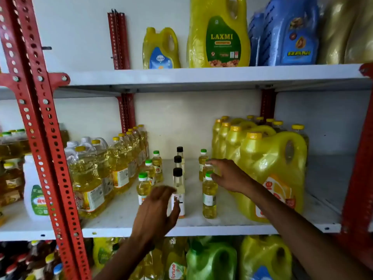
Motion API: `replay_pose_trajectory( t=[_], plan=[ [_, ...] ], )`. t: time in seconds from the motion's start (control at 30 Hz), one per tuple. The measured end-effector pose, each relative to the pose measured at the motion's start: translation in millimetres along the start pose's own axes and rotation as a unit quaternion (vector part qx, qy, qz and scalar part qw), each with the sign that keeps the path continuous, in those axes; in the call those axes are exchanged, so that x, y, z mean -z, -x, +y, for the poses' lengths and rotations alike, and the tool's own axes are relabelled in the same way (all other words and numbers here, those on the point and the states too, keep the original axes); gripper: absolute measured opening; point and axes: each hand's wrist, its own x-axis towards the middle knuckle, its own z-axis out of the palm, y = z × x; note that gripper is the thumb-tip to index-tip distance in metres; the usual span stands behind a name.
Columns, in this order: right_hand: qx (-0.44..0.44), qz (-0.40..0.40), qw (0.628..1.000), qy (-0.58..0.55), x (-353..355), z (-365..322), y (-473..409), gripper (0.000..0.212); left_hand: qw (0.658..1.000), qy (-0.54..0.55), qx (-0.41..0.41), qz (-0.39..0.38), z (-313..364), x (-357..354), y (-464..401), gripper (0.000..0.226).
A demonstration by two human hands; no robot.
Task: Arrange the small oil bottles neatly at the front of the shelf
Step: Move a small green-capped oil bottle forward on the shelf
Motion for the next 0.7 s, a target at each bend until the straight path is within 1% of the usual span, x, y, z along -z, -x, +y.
replay_pose_trajectory(
  t=[0.07, 0.13, 0.2, 0.3, 0.4, 0.57, 0.63, 0.7],
  plan=[
    [-0.017, -0.068, 0.997, -0.027, -5.6, 3.2, 0.4, 0.046, 0.997, 0.001, 0.04, -0.066, -3.1, -19.3, 13.6, 0.031],
    [-0.034, -0.073, 0.995, -0.058, -11.9, 6.7, 0.8, 0.043, 0.987, 0.0, 0.076, -0.142, -7.5, -39.8, 29.2, 0.035],
    [-0.041, -0.052, 0.995, -0.076, -17.2, 9.3, -2.3, 0.039, 0.98, -0.006, 0.099, -0.172, -12.2, -53.9, 36.5, 0.039],
    [-0.031, -0.033, 0.997, -0.061, -18.2, 10.9, -7.1, 0.035, 0.975, -0.01, 0.113, -0.193, -18.7, -65.9, 38.5, 0.034],
    [-0.041, -0.006, 0.998, -0.048, -18.4, 13.0, -6.1, 0.033, 0.974, -0.038, 0.09, -0.206, -21.7, -73.4, 36.8, 0.026],
    [-0.065, 0.044, 0.994, -0.073, -22.0, 14.6, -1.8, 0.041, 0.972, -0.049, 0.104, -0.204, -21.9, -76.8, 32.8, 0.022],
    [-0.066, 0.038, 0.994, -0.074, -22.2, 14.2, -0.7, 0.048, 0.972, -0.042, 0.112, -0.201, -21.8, -77.5, 32.3, 0.022],
    [-0.062, 0.017, 0.995, -0.078, -21.4, 13.4, -0.6, 0.051, 0.973, -0.037, 0.115, -0.198, -21.7, -77.8, 32.6, 0.022]
  ],
)
